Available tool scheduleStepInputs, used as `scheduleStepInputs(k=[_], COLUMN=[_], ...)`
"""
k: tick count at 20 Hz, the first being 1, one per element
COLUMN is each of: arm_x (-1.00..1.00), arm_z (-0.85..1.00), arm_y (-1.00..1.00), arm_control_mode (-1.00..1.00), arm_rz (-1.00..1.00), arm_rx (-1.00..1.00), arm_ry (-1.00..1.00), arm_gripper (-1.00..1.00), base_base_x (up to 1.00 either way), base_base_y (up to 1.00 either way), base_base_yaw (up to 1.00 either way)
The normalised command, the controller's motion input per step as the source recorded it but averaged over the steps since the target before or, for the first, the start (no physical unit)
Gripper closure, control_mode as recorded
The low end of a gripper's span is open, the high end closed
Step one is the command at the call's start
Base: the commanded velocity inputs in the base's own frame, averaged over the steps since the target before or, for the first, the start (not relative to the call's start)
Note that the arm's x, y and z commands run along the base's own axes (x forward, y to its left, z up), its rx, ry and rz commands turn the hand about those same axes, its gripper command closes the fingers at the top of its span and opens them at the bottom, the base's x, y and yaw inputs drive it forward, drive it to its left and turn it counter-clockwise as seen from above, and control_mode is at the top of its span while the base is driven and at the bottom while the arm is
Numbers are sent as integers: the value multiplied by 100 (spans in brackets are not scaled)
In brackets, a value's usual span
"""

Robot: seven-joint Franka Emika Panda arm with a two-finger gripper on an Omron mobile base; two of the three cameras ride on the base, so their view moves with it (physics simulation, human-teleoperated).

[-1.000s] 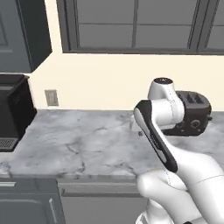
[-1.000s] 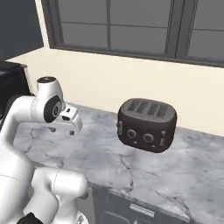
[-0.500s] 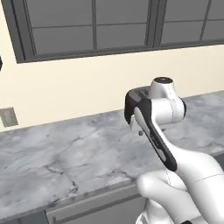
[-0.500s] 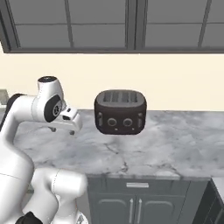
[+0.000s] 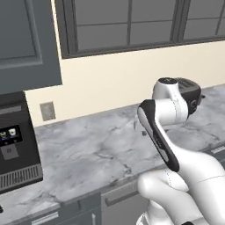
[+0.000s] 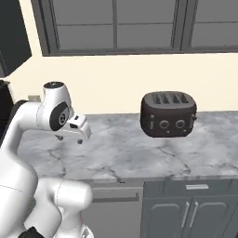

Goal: Retrieve the butter from the fridge and place it on a plate on the dining table. Then retrieve the butter knife by the fridge and place it near the plate.

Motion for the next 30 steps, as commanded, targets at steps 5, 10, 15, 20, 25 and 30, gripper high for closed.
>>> scheduleStepInputs(k=[5, 10, 15, 20, 25, 30], arm_x=[0, 0, 0, 0, 0, 0], arm_z=[0, 0, 0, 0, 0, 0], arm_y=[0, 0, 0, 0, 0, 0], arm_control_mode=[100, 100, 100, 100, 100, 100], arm_rz=[0, 0, 0, 0, 0, 0], arm_rx=[0, 0, 0, 0, 0, 0], arm_ry=[0, 0, 0, 0, 0, 0], arm_gripper=[-100, -100, -100, -100, -100, -100], base_base_x=[-19, -15, -7, -13, -7, -6], base_base_y=[51, 52, 93, 93, 52, 54], base_base_yaw=[0, 0, 7, 16, 21, 21])
